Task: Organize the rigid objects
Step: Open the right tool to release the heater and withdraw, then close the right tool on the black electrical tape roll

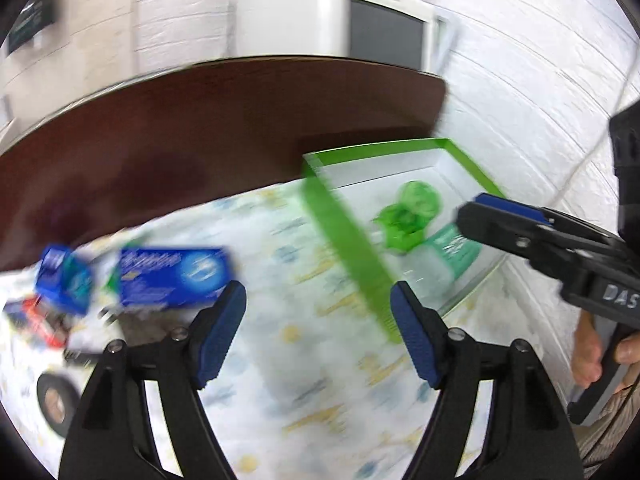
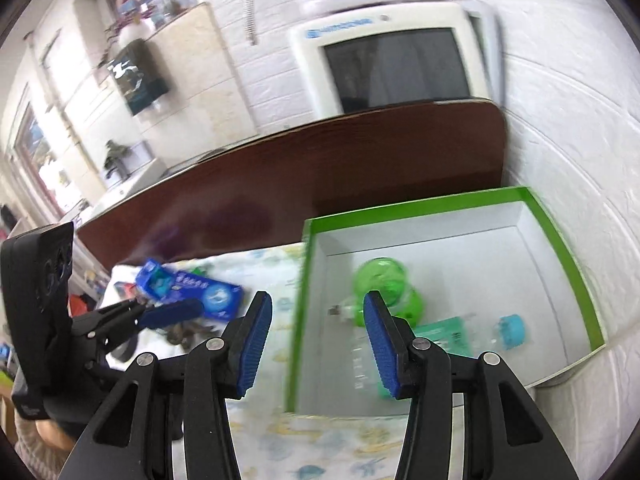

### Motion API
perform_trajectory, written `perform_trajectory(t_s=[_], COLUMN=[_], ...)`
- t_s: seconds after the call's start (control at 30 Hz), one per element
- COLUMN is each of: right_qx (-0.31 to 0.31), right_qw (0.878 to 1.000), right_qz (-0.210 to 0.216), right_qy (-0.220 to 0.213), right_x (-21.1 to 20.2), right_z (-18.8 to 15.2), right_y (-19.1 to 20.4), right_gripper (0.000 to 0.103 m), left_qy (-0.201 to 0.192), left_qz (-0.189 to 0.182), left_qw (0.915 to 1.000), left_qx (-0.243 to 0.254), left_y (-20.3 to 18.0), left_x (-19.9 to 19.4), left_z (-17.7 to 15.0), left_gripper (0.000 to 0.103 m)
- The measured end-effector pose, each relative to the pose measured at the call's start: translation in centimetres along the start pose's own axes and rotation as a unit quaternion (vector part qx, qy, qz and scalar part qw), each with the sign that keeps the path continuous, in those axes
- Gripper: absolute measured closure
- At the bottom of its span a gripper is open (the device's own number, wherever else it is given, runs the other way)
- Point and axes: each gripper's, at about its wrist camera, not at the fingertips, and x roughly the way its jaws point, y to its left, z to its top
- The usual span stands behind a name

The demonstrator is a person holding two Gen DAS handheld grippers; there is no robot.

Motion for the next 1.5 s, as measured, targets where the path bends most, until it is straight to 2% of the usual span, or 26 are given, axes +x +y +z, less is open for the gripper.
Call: perform_trajectory(t_s=[0.07, 0.13, 0.23, 0.4, 0.47, 0.6, 0.73, 1.0, 1.07, 1.2, 1.23, 1.27, 1.3, 1.5], right_qx=[-0.019, -0.04, -0.067, -0.108, -0.112, -0.113, -0.091, -0.059, -0.058, -0.032, -0.023, -0.019, -0.027, -0.033], right_qw=[1.0, 0.998, 0.995, 0.984, 0.98, 0.974, 0.975, 0.976, 0.974, 0.967, 0.964, 0.961, 0.961, 0.961], right_qz=[0.017, 0.036, 0.068, 0.114, 0.131, 0.143, 0.135, 0.135, 0.137, 0.154, 0.161, 0.166, 0.166, 0.164], right_qy=[0.006, 0.017, 0.038, 0.083, 0.101, 0.136, 0.151, 0.158, 0.17, 0.201, 0.213, 0.222, 0.219, 0.218], right_x=[0.4, 1.1, 2.8, 7.2, 9.3, 13.5, 16.5, 18.7, 19.6, 21.3, 21.8, 22.2, 22.2, 21.8], right_z=[-0.5, -1.3, -2.2, -4.5, -5.4, -6.9, -7.4, -6.6, -6.8, -7.4, -7.6, -7.8, -7.9, -7.8], right_y=[2.2, 4.7, 8.8, 16.0, 18.5, 23.2, 25.4, 26.4, 26.9, 26.5, 26.4, 26.4, 26.6, 26.6], right_gripper=[0.053, 0.053, 0.053, 0.053, 0.053, 0.053, 0.053, 0.053, 0.053, 0.054, 0.055, 0.064, 0.068, 0.07], left_qy=[0.001, 0.006, 0.017, 0.008, 0.008, 0.017, 0.03, 0.035, 0.037, 0.029, 0.03, 0.031, 0.031, 0.037], left_qz=[0.027, 0.073, 0.137, 0.185, 0.196, 0.184, 0.167, 0.117, 0.115, 0.107, 0.11, 0.112, 0.096, 0.103], left_qw=[0.9991, 0.9957, 0.9846, 0.9664, 0.9623, 0.9619, 0.9614, 0.9647, 0.9655, 0.9692, 0.9707, 0.9725, 0.9744, 0.9737], left_qx=[-0.032, -0.057, -0.107, -0.178, -0.189, -0.201, -0.217, -0.234, -0.23, -0.22, -0.212, -0.202, -0.201, -0.2], left_y=[3.6, 6.8, 11.5, 19.0, 20.8, 22.9, 24.8, 26.1, 26.2, 26.3, 26.1, 25.8, 25.6, 25.0], left_x=[-1.4, -2.5, -3.2, -7.1, -8.2, -7.5, -6.6, -5.1, -4.9, -5.0, -4.9, -4.8, -4.6, -4.5], left_z=[-1.8, -3.3, -5.6, -10.1, -11.3, -12.0, -12.0, -11.7, -11.8, -11.8, -11.7, -11.5, -11.4, -11.1], left_gripper=[0.029, 0.029, 0.03, 0.031, 0.033, 0.039, 0.047, 0.057, 0.062, 0.064, 0.064, 0.071, 0.077, 0.078])
